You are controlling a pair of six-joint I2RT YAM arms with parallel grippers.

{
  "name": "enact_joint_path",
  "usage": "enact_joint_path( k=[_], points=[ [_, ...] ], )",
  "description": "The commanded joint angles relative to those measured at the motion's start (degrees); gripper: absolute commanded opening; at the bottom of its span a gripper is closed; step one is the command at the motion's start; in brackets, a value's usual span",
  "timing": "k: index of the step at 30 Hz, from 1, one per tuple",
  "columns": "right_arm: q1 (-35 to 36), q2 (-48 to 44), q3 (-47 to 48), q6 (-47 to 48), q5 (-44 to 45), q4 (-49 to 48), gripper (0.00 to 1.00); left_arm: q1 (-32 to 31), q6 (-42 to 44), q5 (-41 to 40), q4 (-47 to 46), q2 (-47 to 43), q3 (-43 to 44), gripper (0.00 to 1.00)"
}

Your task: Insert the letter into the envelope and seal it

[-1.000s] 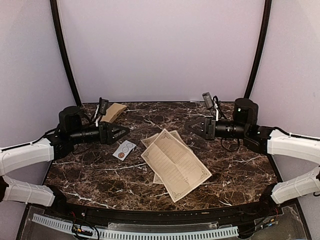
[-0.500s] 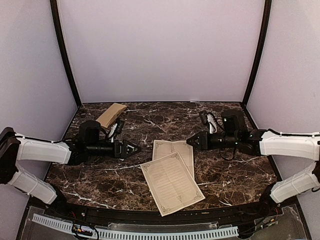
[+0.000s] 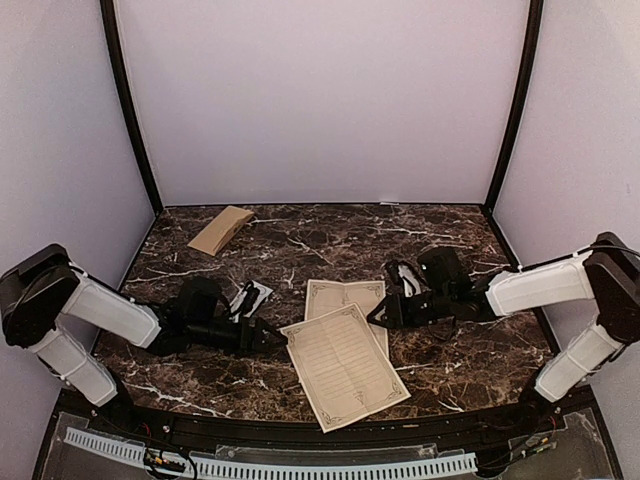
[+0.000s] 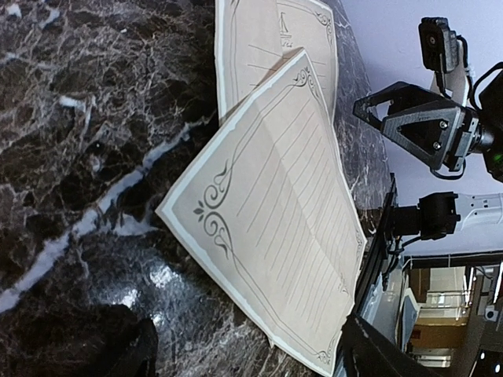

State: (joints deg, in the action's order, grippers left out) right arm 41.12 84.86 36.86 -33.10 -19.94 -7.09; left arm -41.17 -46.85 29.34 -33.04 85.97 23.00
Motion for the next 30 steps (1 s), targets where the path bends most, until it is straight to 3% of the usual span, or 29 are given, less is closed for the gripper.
enact_joint_path(
  k=[1, 13, 20, 30],
  points=[
    [0.45, 4.20, 3.03, 0.85, -0.98, -2.38, 0.47, -1.01, -2.24, -0.12, -2.45, 2.66, 0.87, 0.76],
    [0.45, 12.06, 6.07, -0.40, -2.11, -3.03, 0.46, -1.26, -4.55, -0.93, -7.74, 10.21, 2.56, 0.59],
    [0.45, 13.31, 5.21, -1.47, -3.98, -5.00, 0.40, -1.24, -6.02, -0.94, -11.88, 13.17, 3.14, 0.51],
    [0.39, 14.63, 4.62, -2.65, -6.07, -7.21, 0.38, -1.36, -6.58, -0.85, -15.28, 15.45, 4.80, 0.44]
  ],
)
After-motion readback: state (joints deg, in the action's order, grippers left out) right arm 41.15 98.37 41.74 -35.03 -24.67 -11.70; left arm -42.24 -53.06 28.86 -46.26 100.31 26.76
